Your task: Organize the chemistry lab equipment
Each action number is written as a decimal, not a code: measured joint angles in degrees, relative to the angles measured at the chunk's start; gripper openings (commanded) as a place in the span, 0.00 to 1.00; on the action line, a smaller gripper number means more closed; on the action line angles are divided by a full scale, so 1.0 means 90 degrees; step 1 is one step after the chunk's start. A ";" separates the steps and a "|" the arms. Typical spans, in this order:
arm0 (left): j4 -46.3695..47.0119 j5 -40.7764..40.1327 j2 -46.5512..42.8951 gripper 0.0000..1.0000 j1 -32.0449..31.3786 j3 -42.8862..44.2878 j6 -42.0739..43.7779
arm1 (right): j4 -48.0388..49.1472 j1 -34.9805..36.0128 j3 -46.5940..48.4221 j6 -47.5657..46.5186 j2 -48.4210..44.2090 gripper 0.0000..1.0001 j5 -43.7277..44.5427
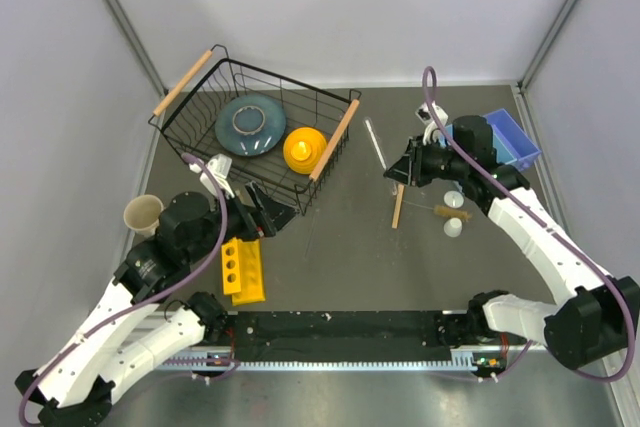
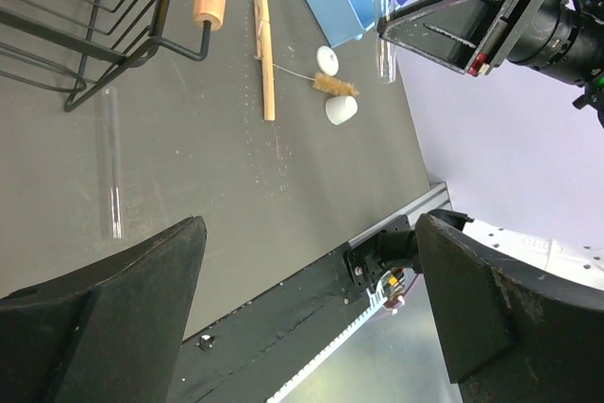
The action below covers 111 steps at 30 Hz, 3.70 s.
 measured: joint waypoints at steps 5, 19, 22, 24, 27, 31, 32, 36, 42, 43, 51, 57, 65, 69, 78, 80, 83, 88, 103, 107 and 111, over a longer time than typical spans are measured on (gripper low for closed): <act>0.0046 0.0175 0.0216 0.99 0.0007 0.0265 0.0070 | -0.0109 -0.0010 0.0044 -0.0010 -0.0063 0.13 -0.0797; 0.0408 0.0869 0.1117 0.98 0.0032 0.0984 0.0238 | -0.0175 0.0641 0.0044 -0.0017 -0.0080 0.13 -0.2006; 0.0406 0.0947 0.1180 0.99 0.0061 0.1132 0.0301 | -0.0216 0.0867 0.0046 -0.0022 -0.0080 0.13 -0.2142; 0.0396 0.0986 0.1188 0.98 0.0070 0.1224 0.0345 | -0.0226 0.1003 0.0046 -0.0024 -0.0070 0.13 -0.2225; 0.0364 0.1039 0.1188 0.98 0.0080 0.1324 0.0403 | -0.0245 0.1122 0.0049 -0.0049 -0.0061 0.13 -0.2319; 0.0304 0.1076 0.1190 0.98 0.0109 0.1406 0.0442 | -0.0260 0.1207 0.0097 -0.0070 -0.0044 0.13 -0.2399; 0.0287 0.1086 0.1188 0.98 0.0114 0.1423 0.0452 | -0.0257 0.1231 0.0112 -0.0070 -0.0034 0.13 -0.2419; 0.0194 0.1120 0.1200 0.98 0.0131 0.1501 0.0505 | -0.0255 0.1328 0.0117 -0.0078 0.0005 0.13 -0.2482; 0.0124 0.1180 0.1273 0.99 0.0151 0.1683 0.0590 | -0.0257 0.1423 0.0117 -0.0141 0.0027 0.14 -0.2535; 0.0073 0.1183 0.1287 0.98 0.0158 0.1727 0.0597 | -0.0255 0.1433 0.0117 -0.0143 0.0027 0.14 -0.2550; -0.0168 0.1231 0.1358 0.99 0.0211 0.1865 0.0617 | -0.0255 0.1525 0.0117 -0.0192 0.0027 0.14 -0.2647; -0.0228 0.1265 0.1426 0.99 0.0265 0.1897 0.0617 | -0.0255 0.1547 0.0117 -0.0194 0.0029 0.14 -0.2710; -0.0418 0.1326 0.1428 0.98 0.0355 0.2045 0.0610 | -0.0257 0.1598 0.0114 -0.0245 0.0029 0.13 -0.2790; -0.0476 0.1438 0.1513 0.98 0.0452 0.2110 0.0551 | -0.0260 0.1673 0.0114 -0.0294 0.0027 0.13 -0.2795; -0.0508 0.1736 0.2118 0.98 0.0619 0.2256 0.0396 | -0.0277 0.1834 0.0114 -0.0403 0.0029 0.13 -0.2820; -0.0508 0.1770 0.2229 0.99 0.0646 0.2259 0.0398 | -0.0279 0.1838 0.0114 -0.0408 0.0027 0.14 -0.2832; -0.0527 0.1858 0.2395 0.98 0.0670 0.2261 0.0396 | -0.0279 0.1841 0.0114 -0.0408 0.0027 0.13 -0.2880; -0.0486 0.2004 0.2535 0.86 0.0731 0.2259 0.0357 | -0.0287 0.1868 0.0114 -0.0410 0.0029 0.13 -0.2958; 0.0457 0.2863 0.2460 0.62 0.1144 0.1226 -0.0318 | -0.0357 0.1870 0.0114 -0.0461 0.0029 0.13 -0.3031; 0.0736 0.3021 0.2441 0.53 0.1192 0.1124 -0.0476 | -0.0369 0.1909 0.0114 -0.0503 0.0029 0.13 -0.3036; 0.1107 0.3215 0.2416 0.43 0.1231 0.0981 -0.0612 | -0.0379 0.1933 0.0114 -0.0527 0.0029 0.13 -0.3036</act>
